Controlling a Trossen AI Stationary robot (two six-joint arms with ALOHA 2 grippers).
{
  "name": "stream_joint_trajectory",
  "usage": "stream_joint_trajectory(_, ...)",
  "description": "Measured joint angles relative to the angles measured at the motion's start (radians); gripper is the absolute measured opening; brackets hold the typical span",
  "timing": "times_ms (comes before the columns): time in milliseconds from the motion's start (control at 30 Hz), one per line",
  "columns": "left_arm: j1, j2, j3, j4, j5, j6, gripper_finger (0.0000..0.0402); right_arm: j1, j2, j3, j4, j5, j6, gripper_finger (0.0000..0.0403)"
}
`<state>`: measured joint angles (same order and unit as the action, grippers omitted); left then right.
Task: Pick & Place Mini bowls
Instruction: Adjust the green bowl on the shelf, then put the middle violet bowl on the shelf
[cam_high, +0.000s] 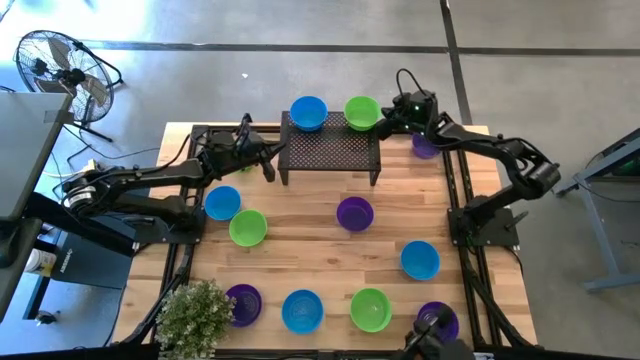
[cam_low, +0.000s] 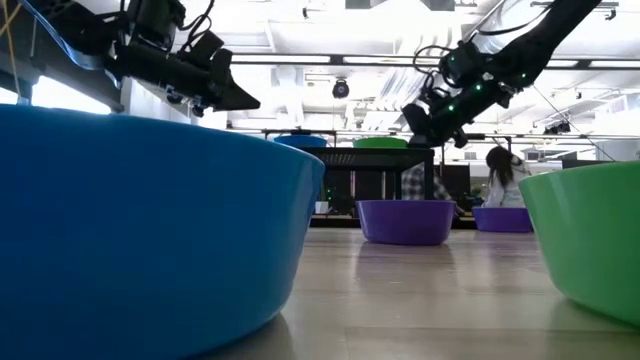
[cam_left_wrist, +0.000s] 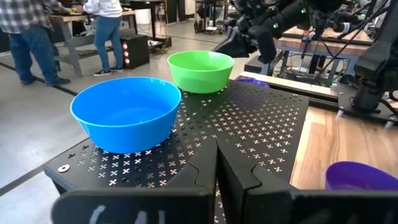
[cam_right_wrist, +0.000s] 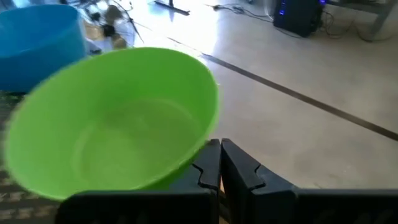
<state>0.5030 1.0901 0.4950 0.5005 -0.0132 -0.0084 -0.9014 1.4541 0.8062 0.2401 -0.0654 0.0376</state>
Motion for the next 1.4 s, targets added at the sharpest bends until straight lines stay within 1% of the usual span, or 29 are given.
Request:
stream_joint_trajectory(200,0.000,0.000,0.000,-0.001,0.000,0.003,0.0001,0.001,-0.002,0.000,-0.003,-0.049,0.000,0.0000)
stream_joint_trajectory(700,0.000,0.001,0.000,-0.003,0.000,0.007,0.0001,0.052,-0.002,0.000,0.012,-0.070,-0.010,0.0000)
stream_joint_trajectory(867,0.000,0.001,0.000,-0.007,0.000,0.007,0.0001,0.053,-0.011,-0.001,0.009,-0.098,-0.011,0.0000)
stream_joint_trajectory(1000,0.000,0.001,0.000,-0.046,0.047,0.003,0.0001,0.059,-0.088,-0.003,-0.033,-0.099,-0.040,0.0000)
stream_joint_trajectory(1067,0.000,0.001,0.000,-0.088,0.093,-0.004,0.0001,0.069,-0.143,-0.004,-0.080,-0.098,-0.060,0.0000)
stream_joint_trajectory(1133,0.000,0.001,0.000,-0.118,0.132,-0.029,0.0001,0.092,-0.196,-0.005,-0.140,-0.098,-0.071,0.0000)
stream_joint_trajectory(1200,-0.006,0.001,0.000,-0.137,0.162,-0.041,0.0001,0.126,-0.247,-0.024,-0.158,-0.098,-0.086,0.0000)
stream_joint_trajectory(1300,-0.056,0.001,0.000,-0.140,0.153,0.015,0.0001,0.186,-0.326,-0.106,-0.131,-0.099,-0.084,0.0000)
stream_joint_trajectory(1400,-0.130,0.001,0.000,-0.139,0.086,0.105,0.0001,0.258,-0.403,-0.220,-0.062,-0.094,-0.059,0.0000)
